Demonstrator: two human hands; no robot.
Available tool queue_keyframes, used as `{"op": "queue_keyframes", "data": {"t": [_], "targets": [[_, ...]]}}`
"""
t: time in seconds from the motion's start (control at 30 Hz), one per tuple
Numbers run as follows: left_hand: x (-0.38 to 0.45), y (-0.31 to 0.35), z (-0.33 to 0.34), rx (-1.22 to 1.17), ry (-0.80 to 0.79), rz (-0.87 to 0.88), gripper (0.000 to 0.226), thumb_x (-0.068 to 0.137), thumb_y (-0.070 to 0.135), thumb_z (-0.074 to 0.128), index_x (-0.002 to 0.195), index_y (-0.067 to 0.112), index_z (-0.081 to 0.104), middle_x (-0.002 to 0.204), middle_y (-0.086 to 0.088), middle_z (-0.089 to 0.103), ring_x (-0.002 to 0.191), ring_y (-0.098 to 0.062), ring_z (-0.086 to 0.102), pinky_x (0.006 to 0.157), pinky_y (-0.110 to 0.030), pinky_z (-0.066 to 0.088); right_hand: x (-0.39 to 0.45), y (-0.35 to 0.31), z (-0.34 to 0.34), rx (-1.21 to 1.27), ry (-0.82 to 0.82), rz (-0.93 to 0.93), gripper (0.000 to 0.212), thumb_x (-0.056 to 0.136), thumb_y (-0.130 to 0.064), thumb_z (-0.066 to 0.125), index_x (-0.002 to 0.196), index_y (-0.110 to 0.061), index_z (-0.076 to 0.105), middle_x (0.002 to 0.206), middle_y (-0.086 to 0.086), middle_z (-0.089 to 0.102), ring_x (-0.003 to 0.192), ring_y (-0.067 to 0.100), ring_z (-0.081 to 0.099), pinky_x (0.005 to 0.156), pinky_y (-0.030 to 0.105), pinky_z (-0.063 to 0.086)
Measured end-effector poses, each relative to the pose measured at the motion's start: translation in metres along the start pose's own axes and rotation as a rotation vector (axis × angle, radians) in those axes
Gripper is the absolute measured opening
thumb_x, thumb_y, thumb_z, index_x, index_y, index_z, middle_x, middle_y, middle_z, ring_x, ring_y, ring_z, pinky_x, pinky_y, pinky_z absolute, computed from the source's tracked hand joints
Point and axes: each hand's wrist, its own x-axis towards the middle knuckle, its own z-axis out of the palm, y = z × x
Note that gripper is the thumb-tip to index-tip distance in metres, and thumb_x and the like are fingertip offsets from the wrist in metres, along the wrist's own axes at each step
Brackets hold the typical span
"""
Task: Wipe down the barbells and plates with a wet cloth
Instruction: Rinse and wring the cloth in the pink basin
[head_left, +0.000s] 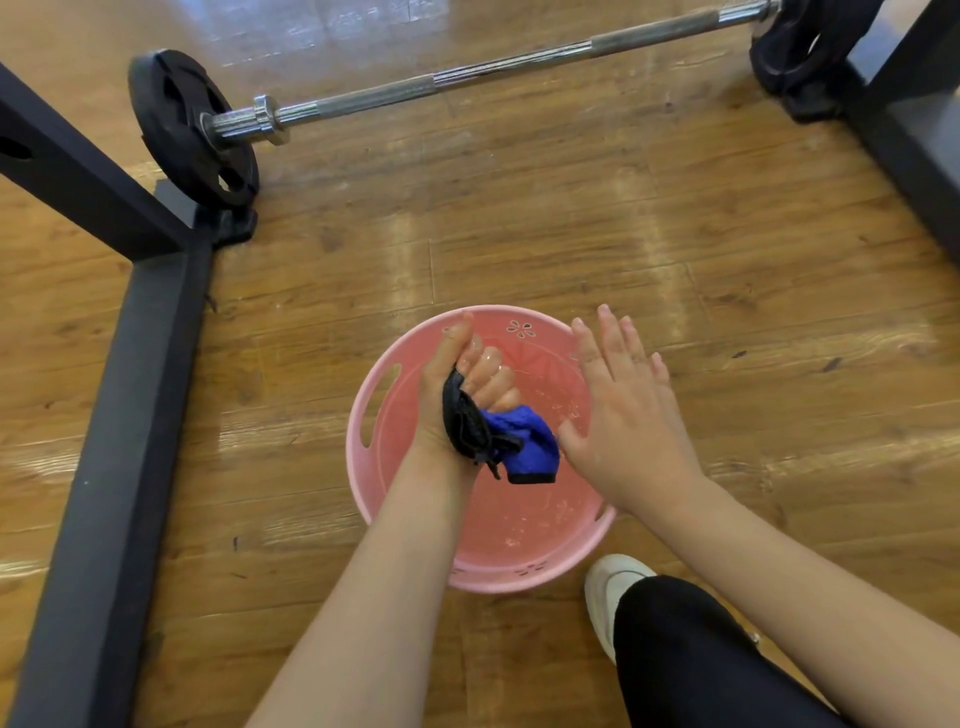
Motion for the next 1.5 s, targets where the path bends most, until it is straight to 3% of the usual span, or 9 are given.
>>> {"op": "queue_keyframes", "data": {"t": [0.23, 0.4, 0.47, 0.57, 0.67, 0.8, 0.93, 1.07, 1.5], "targets": [[0.0, -0.033, 0.028, -0.026, 0.197, 0.105, 0.052, 0.09, 0.025, 0.046, 0.039, 0.018, 0.04, 0.036, 0.007, 0.03, 0.03, -0.007, 0.028, 0.034, -0.017, 0.026, -0.001, -0.002, -0.005, -0.036, -0.046, 0.03, 0.09, 0.088, -0.03, 0.053, 0.151, -0.019, -0.011, 0.157, 0.003, -0.021, 0.144, 0.019, -0.019, 0.115, 0.043, -0.005], [-0.018, -0.045, 0.019, 0.423, 0.232, 0.141, 0.016, 0.074, 0.022, 0.063, 0.075, 0.015, 0.049, 0.066, -0.001, 0.052, 0.059, -0.013, 0.051, 0.06, -0.027, 0.043, -0.002, -0.005, -0.009, -0.037, -0.031, 0.097, 0.089, 0.087, -0.023, 0.048, 0.15, -0.016, -0.015, 0.157, 0.006, -0.021, 0.144, 0.021, -0.02, 0.114, 0.048, -0.006], [-0.027, -0.045, 0.011, 0.621, 0.185, 0.091, 0.029, 0.068, 0.018, 0.066, 0.093, 0.018, 0.051, 0.081, -0.003, 0.056, 0.071, -0.016, 0.056, 0.067, -0.03, 0.048, -0.001, -0.006, -0.01, -0.093, -0.052, 0.111, 0.091, 0.088, -0.026, 0.047, 0.148, -0.014, -0.019, 0.155, 0.007, -0.025, 0.143, 0.023, -0.022, 0.114, 0.049, -0.006], [-0.034, -0.036, 0.008, 0.564, 0.165, -0.015, 0.052, 0.062, 0.004, 0.063, 0.11, 0.021, 0.053, 0.092, -0.006, 0.063, 0.079, -0.019, 0.063, 0.073, -0.032, 0.054, 0.001, -0.008, -0.007, -0.143, -0.048, 0.07, 0.092, 0.088, -0.025, 0.048, 0.148, -0.014, -0.021, 0.154, 0.009, -0.028, 0.142, 0.025, -0.025, 0.113, 0.05, -0.008], [-0.033, -0.025, 0.01, 0.342, 0.231, 0.009, 0.044, 0.058, -0.006, 0.044, 0.095, 0.013, 0.06, 0.082, -0.008, 0.069, 0.076, -0.023, 0.067, 0.072, -0.032, 0.055, 0.002, -0.008, -0.004, -0.071, -0.034, 0.056, 0.088, 0.088, -0.025, 0.048, 0.15, -0.017, -0.015, 0.156, 0.007, -0.023, 0.143, 0.022, -0.022, 0.114, 0.047, -0.008], [-0.03, -0.014, 0.013, 0.033, 0.356, 0.145, 0.034, 0.057, -0.006, 0.021, 0.072, 0.009, 0.048, 0.056, -0.005, 0.051, 0.042, -0.019, 0.051, 0.046, -0.022, 0.049, 0.001, -0.006, -0.003, -0.008, -0.014, 0.042, 0.088, 0.084, -0.016, 0.05, 0.152, -0.018, -0.007, 0.158, 0.005, -0.017, 0.145, 0.019, -0.016, 0.116, 0.044, -0.003], [-0.029, -0.008, 0.008, -0.02, 0.295, 0.116, 0.017, 0.064, 0.015, 0.034, 0.059, 0.012, 0.05, 0.053, -0.001, 0.04, 0.04, -0.014, 0.037, 0.043, -0.015, 0.034, 0.001, -0.004, -0.004, 0.02, -0.026, 0.032, 0.089, 0.083, -0.016, 0.051, 0.152, -0.02, -0.006, 0.158, 0.003, -0.015, 0.145, 0.017, -0.013, 0.116, 0.04, -0.001], [-0.025, -0.009, 0.006, 0.045, 0.278, 0.063, 0.043, 0.071, 0.051, 0.052, 0.045, 0.018, 0.043, 0.044, 0.005, 0.032, 0.035, -0.009, 0.031, 0.04, -0.016, 0.022, 0.0, -0.002, -0.002, 0.057, -0.028, 0.021, 0.088, 0.083, -0.016, 0.051, 0.152, -0.02, -0.004, 0.159, 0.003, -0.012, 0.146, 0.017, -0.009, 0.117, 0.039, 0.002], [-0.019, -0.021, 0.02, 0.062, 0.427, 0.078, 0.054, 0.091, 0.021, 0.05, 0.04, 0.022, 0.032, 0.039, 0.007, 0.026, 0.03, -0.008, 0.024, 0.034, -0.015, 0.021, -0.001, -0.001, -0.001, 0.075, -0.016, 0.02, 0.085, 0.084, -0.015, 0.048, 0.152, -0.019, -0.003, 0.159, 0.004, -0.007, 0.146, 0.017, -0.008, 0.117, 0.039, 0.002]]}}
